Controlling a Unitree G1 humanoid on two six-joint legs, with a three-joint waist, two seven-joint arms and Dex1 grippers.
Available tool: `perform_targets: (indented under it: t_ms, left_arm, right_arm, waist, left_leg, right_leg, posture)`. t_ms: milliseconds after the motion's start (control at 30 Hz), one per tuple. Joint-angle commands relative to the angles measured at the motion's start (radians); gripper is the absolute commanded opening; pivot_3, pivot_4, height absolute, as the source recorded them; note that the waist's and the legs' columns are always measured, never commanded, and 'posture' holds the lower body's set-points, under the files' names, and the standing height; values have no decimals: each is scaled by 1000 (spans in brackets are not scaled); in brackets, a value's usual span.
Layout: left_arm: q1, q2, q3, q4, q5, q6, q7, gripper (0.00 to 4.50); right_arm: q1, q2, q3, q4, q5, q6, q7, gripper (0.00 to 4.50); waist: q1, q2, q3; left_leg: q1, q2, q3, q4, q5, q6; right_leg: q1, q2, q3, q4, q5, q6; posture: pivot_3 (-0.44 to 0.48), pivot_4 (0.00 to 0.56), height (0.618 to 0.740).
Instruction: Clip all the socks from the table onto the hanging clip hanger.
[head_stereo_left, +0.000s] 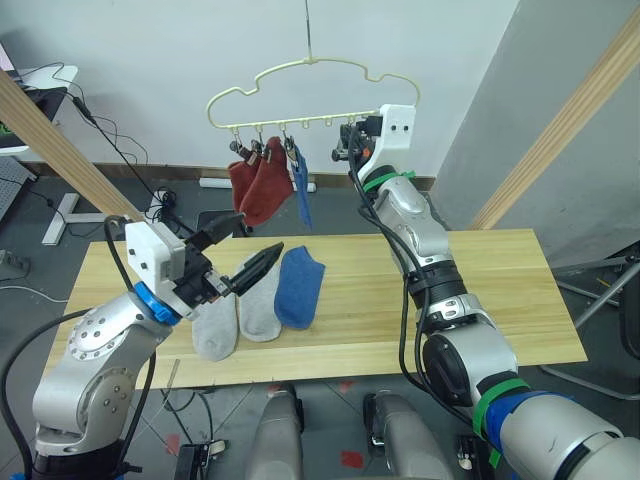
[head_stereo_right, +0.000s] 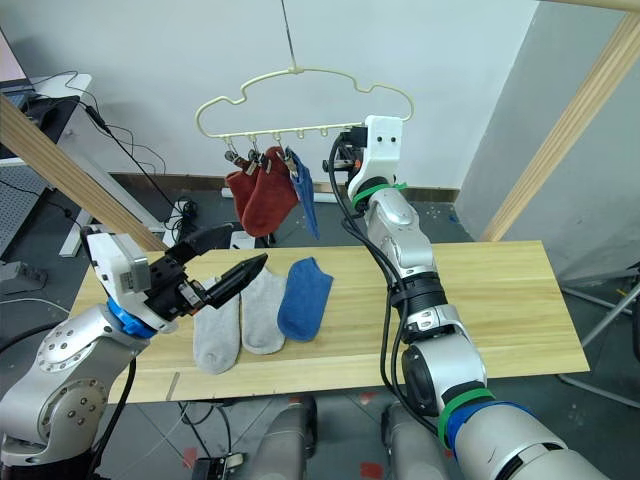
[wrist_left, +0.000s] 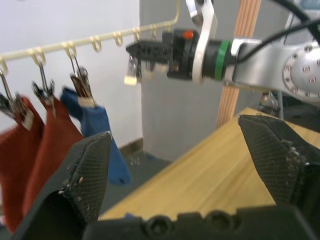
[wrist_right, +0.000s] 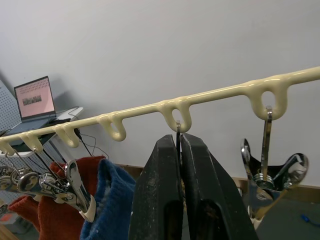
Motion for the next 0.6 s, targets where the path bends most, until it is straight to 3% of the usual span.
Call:
perform_targets:
  t_ms: [33, 267, 600]
  left_arm:
    - [23, 46, -84, 28, 113, 76, 52, 4500]
    - [-134, -42, -339, 283, 364, 17, 81, 4500]
    - [-437, -251, -477, 817, 608, -79, 161, 4500]
  right_arm:
    - [-8, -23, 2, -45, -5, 8, 9, 16]
    - [15, -48, 6, -90, 0, 53, 13, 16]
    - [74, -59, 15, -196, -7, 126, -15, 16]
  waist:
    - [2, 0, 0]
    - [13, 0, 0]
    - [7, 0, 1]
  left_leg:
    - [0, 0, 0, 0, 0, 0]
    - [1, -1, 2, 0, 0, 0]
    - [1, 0, 3, 1, 0, 1]
  right_leg:
    - [0, 0, 0, 0, 0, 0]
    - [0, 0, 0, 0, 0, 1]
    - [0, 1, 0, 1, 1, 2]
  posture:
    - [80, 270, 740]
    - [51, 287, 740]
    - [-20, 300, 740]
